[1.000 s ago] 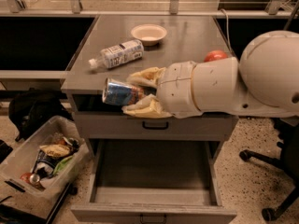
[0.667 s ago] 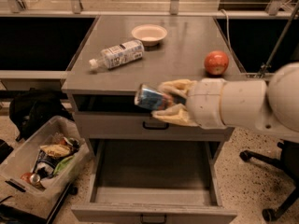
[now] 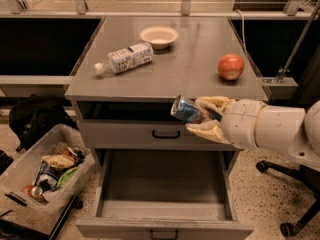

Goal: Place redbull can into middle drawer

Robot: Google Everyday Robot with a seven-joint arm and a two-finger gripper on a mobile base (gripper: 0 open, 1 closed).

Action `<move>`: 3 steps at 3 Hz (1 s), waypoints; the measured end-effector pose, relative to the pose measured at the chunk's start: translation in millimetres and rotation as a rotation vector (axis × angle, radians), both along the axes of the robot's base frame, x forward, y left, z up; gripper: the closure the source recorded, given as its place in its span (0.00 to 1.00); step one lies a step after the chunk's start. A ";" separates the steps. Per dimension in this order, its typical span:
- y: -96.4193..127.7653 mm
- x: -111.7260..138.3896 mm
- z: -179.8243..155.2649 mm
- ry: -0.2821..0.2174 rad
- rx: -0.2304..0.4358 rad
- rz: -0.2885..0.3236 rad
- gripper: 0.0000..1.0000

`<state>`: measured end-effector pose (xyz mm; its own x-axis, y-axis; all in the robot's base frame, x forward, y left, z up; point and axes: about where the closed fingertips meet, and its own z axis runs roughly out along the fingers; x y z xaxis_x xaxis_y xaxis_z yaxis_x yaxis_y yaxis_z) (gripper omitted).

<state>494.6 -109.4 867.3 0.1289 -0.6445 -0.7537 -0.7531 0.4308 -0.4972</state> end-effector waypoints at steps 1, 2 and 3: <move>-11.8 -0.4 -43.3 0.048 0.010 -0.030 1.00; -49.0 -11.1 -134.2 0.146 0.035 -0.128 1.00; -79.8 -26.8 -220.3 0.246 0.053 -0.215 1.00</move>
Offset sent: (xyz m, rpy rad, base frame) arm -0.0295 -0.1039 -0.2583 0.0681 0.2800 -0.2731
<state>467.8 -189.2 647.0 -0.1960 -0.5962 -0.7786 -0.7370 0.6133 -0.2840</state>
